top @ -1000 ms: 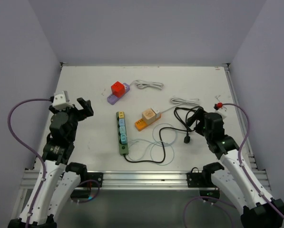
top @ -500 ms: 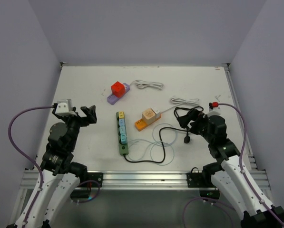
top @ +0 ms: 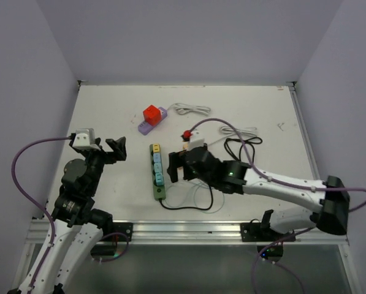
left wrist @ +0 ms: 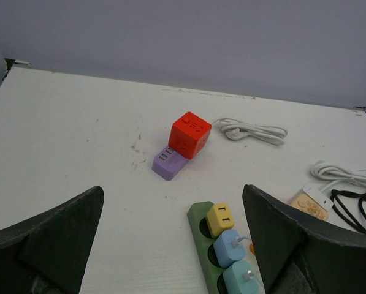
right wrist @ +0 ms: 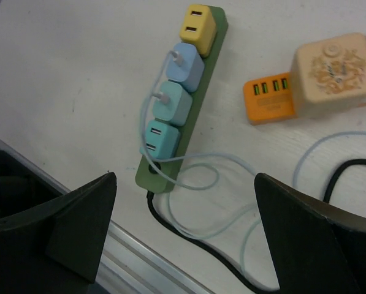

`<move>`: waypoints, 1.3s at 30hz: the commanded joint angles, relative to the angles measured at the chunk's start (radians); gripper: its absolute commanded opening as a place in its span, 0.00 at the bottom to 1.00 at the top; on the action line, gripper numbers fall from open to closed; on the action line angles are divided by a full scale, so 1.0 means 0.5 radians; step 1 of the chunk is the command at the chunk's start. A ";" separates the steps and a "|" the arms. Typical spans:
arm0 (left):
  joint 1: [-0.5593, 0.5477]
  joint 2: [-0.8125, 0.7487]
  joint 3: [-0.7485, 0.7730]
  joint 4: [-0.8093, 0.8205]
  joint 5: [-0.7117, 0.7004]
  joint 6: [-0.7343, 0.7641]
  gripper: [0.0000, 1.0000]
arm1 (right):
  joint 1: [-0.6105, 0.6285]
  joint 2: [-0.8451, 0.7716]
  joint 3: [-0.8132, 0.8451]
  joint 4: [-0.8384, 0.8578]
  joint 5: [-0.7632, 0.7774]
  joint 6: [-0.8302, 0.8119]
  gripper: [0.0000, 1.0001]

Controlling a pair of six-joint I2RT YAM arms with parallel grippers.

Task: Pull the plug off the socket

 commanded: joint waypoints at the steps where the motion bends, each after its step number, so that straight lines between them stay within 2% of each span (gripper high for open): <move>1: -0.014 -0.008 0.021 0.063 -0.036 0.058 1.00 | 0.312 0.412 0.403 -0.204 0.662 -0.040 0.99; 6: -0.021 -0.033 0.027 0.048 -0.095 0.064 1.00 | 0.438 0.995 0.863 -0.452 0.886 0.169 0.99; 8: -0.027 -0.036 0.036 0.032 -0.147 0.064 1.00 | 0.454 1.100 0.962 -0.586 0.985 0.294 0.98; 9: -0.030 -0.036 0.036 0.023 -0.162 0.067 1.00 | 0.460 1.131 0.971 -0.603 1.006 0.319 0.97; 16: -0.051 -0.051 0.036 0.020 -0.168 0.058 1.00 | 0.460 1.296 0.959 -0.425 0.936 0.282 0.75; 20: -0.073 -0.061 0.036 0.014 -0.181 0.061 1.00 | 0.457 1.425 1.073 -0.465 0.884 0.301 0.69; 26: -0.113 -0.067 0.033 0.014 -0.205 0.064 1.00 | 0.408 1.493 1.005 -0.376 0.758 0.390 0.65; 29: -0.125 -0.070 0.033 0.014 -0.202 0.070 1.00 | 0.365 1.484 0.935 -0.284 0.688 0.408 0.59; 30: -0.125 -0.070 0.033 0.014 -0.208 0.073 1.00 | 0.347 1.475 0.919 -0.259 0.648 0.408 0.51; 33: -0.137 -0.067 0.036 0.008 -0.220 0.079 1.00 | 0.331 1.438 0.889 -0.247 0.638 0.393 0.34; 35: -0.146 -0.064 0.033 0.008 -0.217 0.079 1.00 | 0.331 1.408 0.870 -0.253 0.638 0.338 0.27; 36: -0.146 -0.064 0.036 0.008 -0.208 0.082 1.00 | 0.328 1.368 0.861 -0.256 0.635 0.310 0.21; 39: -0.156 -0.064 0.030 0.005 -0.217 0.089 1.00 | 0.322 1.239 0.797 -0.274 0.583 0.157 0.12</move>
